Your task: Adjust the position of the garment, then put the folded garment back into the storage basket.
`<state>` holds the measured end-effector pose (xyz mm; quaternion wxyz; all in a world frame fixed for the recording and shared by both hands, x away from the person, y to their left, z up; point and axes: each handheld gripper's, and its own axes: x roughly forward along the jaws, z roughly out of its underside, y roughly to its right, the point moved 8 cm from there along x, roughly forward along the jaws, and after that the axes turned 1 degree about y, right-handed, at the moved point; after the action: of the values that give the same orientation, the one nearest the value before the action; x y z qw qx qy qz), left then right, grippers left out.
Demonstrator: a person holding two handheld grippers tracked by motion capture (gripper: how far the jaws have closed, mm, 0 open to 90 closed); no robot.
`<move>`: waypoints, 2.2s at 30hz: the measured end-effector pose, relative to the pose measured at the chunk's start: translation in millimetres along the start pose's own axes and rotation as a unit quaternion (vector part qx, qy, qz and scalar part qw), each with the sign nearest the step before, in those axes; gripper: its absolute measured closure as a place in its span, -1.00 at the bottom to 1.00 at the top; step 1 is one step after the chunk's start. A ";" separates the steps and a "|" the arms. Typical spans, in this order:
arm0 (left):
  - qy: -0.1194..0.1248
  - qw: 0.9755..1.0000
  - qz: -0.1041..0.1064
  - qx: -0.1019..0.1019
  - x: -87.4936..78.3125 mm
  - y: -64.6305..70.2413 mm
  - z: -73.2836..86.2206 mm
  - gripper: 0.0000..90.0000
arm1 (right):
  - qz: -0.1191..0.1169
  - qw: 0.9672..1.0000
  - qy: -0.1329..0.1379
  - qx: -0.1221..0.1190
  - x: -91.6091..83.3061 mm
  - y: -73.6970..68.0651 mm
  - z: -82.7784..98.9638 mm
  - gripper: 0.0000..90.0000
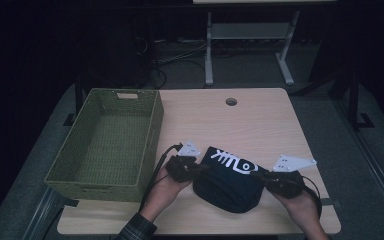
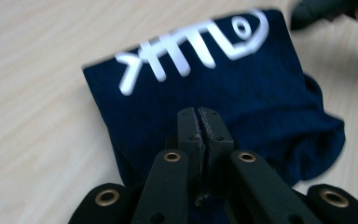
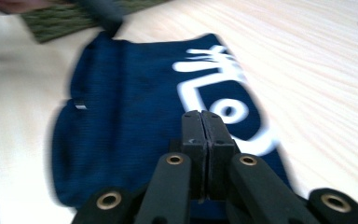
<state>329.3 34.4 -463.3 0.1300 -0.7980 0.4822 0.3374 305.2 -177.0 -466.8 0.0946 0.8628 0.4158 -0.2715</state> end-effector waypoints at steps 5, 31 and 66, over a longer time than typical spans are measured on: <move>-0.016 1.000 0.004 -0.008 5.3 3.8 16.2 0.94 | 0.027 0.999 -0.013 0.014 2.5 21.0 8.1 0.99; -0.032 0.999 0.024 -0.021 22.7 5.2 25.2 0.58 | 0.050 0.996 -0.044 0.060 16.8 41.3 43.9 0.44; -0.036 0.996 0.010 -0.080 51.6 -56.8 13.1 -0.64 | 0.142 0.983 -0.073 0.090 -9.1 62.1 85.7 -0.68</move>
<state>388.5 34.7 -513.9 0.0795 -0.7882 0.4572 0.4043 315.0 -256.0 -537.2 0.0846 0.8961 0.2547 -0.3536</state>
